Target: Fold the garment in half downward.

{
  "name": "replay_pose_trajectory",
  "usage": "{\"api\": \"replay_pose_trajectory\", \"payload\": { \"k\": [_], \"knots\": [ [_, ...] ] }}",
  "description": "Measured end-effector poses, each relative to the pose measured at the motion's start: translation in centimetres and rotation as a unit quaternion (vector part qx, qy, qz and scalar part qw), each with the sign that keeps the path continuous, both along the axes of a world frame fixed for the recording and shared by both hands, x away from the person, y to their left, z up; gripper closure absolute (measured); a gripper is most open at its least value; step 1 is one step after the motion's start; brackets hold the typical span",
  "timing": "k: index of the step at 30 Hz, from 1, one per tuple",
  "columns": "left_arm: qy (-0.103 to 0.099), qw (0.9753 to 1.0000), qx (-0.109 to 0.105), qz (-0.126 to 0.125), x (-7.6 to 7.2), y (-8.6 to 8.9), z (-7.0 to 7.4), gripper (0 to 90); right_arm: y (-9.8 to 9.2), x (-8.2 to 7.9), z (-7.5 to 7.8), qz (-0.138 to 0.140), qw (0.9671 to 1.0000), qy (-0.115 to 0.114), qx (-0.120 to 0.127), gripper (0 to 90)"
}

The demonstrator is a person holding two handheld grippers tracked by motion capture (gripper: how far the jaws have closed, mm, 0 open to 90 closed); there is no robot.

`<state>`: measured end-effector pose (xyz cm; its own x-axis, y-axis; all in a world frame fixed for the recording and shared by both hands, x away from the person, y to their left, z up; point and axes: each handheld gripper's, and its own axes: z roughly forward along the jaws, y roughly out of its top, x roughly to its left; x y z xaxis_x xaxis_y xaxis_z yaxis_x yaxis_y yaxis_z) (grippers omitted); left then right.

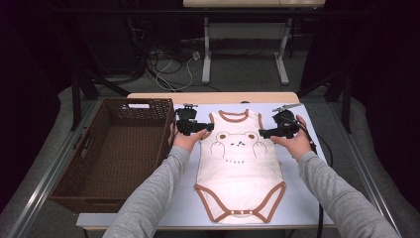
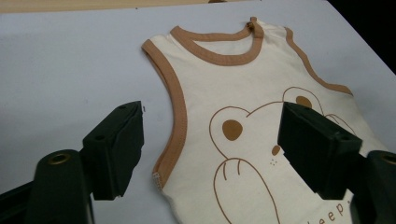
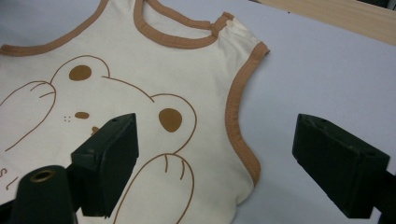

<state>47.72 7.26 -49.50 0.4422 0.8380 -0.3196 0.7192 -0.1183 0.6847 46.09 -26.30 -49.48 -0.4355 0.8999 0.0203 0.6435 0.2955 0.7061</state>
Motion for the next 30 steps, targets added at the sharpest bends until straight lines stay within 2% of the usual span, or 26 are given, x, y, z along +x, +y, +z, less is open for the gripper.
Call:
{"api": "replay_pose_trajectory", "payload": {
  "k": [4,6,12,15,18,21,24,26,30],
  "knots": [
    [-0.001,0.9999,0.005,0.01,0.0,0.2,-0.4,29.5,-0.1,0.0,-0.3,0.001,1.0,0.004,-0.001,14.7],
    [0.002,0.9999,0.005,0.011,0.0,0.2,-0.6,30.1,-0.2,0.0,-0.4,-0.001,1.0,0.004,0.001,15.0],
    [0.011,0.9996,0.02,0.018,0.0,0.0,-1.1,31.7,-0.5,0.1,-0.9,-0.009,0.9998,0.015,0.005,18.5],
    [0.037,0.9989,0.012,0.026,0.0,-0.2,-1.5,34.9,-0.8,0.0,-1.1,-0.01,0.9998,0.017,0.005,21.5],
    [0.051,0.9981,0.009,0.032,-0.1,-0.4,-2.0,37.5,-1.0,-0.1,-1.3,-0.011,0.9995,0.025,0.012,24.0],
    [0.054,0.9975,0.016,0.042,0.0,-0.5,-2.4,40.1,-1.2,-0.2,-1.5,-0.019,0.9995,0.022,0.012,31.3],
    [0.06,0.9969,0.01,0.05,0.3,-0.3,-2.8,44.9,-1.3,-0.1,-1.6,-0.02,0.9995,0.019,0.016,34.2],
    [0.067,0.9961,0.009,0.056,0.5,-0.2,-3.1,47.8,-1.4,0.0,-1.6,-0.028,0.999,0.025,0.025,35.2],
    [0.086,0.9942,0.008,0.064,0.8,-0.2,-3.7,49.5,-1.5,0.1,-1.7,-0.03,0.9987,0.022,0.033,36.2]
  ]
}}
